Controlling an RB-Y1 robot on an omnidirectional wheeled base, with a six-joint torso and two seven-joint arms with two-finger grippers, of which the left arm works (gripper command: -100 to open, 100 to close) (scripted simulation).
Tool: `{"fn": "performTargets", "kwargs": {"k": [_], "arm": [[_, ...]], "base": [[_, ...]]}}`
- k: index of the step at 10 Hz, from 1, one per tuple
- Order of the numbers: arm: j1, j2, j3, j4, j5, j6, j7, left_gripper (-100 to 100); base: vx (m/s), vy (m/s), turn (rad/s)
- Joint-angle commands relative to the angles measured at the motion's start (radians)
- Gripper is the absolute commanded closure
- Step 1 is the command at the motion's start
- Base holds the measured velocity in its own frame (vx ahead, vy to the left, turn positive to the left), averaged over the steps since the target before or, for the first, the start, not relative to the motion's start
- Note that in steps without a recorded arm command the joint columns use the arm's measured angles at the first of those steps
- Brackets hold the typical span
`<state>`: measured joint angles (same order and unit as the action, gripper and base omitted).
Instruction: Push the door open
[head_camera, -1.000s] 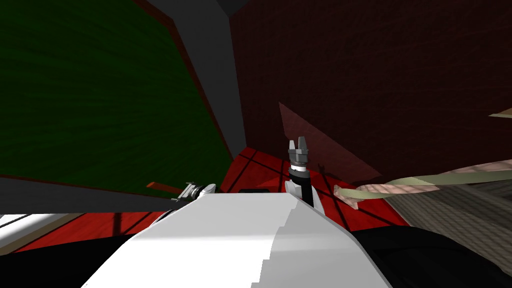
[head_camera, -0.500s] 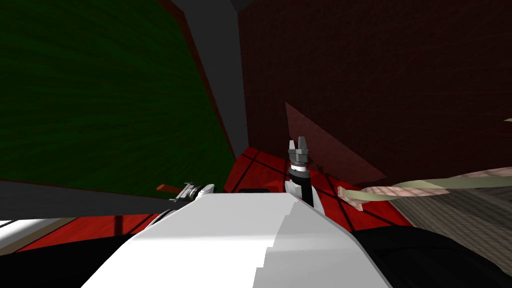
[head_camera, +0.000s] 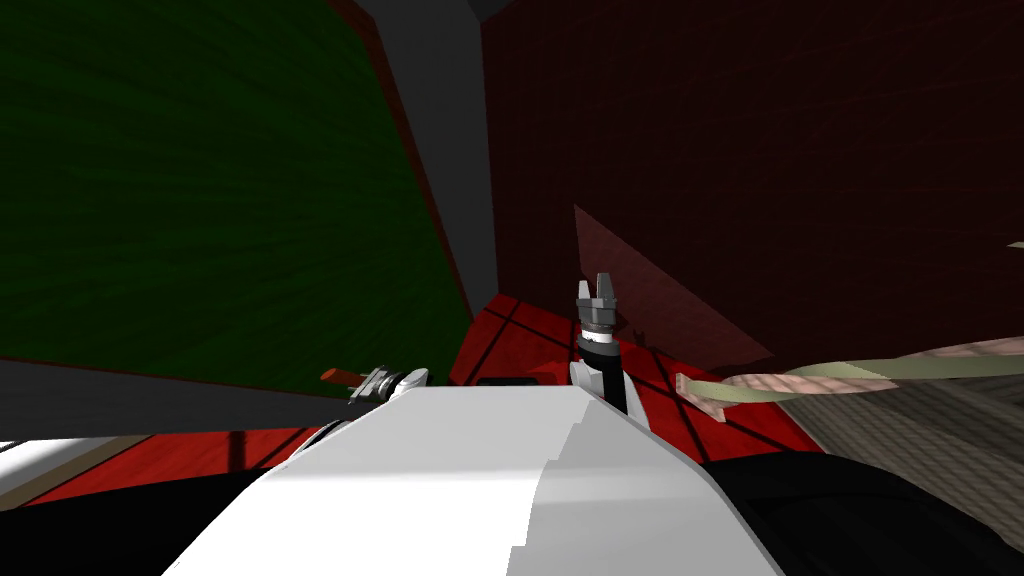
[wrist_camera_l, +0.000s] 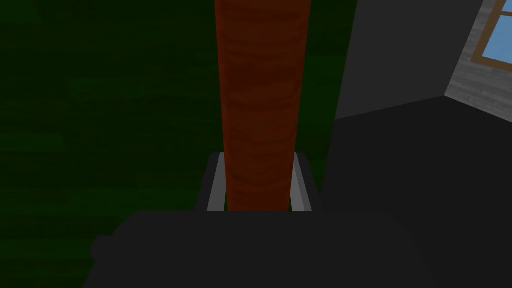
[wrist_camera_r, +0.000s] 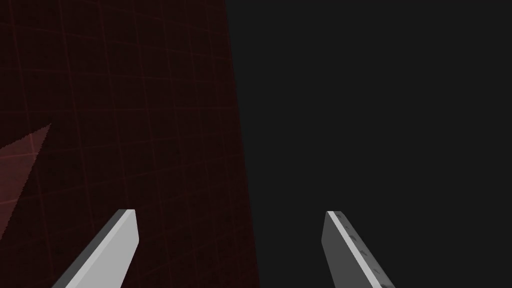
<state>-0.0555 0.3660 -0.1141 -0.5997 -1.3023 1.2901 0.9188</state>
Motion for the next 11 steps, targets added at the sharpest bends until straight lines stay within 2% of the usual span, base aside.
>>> {"fn": "performTargets", "kwargs": {"k": [1, 3, 4, 6, 11], "arm": [[-0.001, 0.0, -0.001, -0.001, -0.001, 0.002, 0.001, 100], [-0.001, 0.0, -0.001, -0.001, -0.001, 0.002, 0.001, 100], [-0.001, -0.006, 0.011, 0.002, 0.008, 0.014, -0.004, 100], [-0.003, -0.011, 0.021, 0.004, 0.015, 0.028, -0.007, 100], [-0.011, -0.029, 0.065, 0.011, 0.044, 0.087, -0.024, 100]], "base": [[0.001, -0.014, 0.001], [0.0, 0.0, 0.0], [0.073, -0.135, 0.028], [0.068, -0.173, 0.047], [0.126, -0.21, 0.058]]}}
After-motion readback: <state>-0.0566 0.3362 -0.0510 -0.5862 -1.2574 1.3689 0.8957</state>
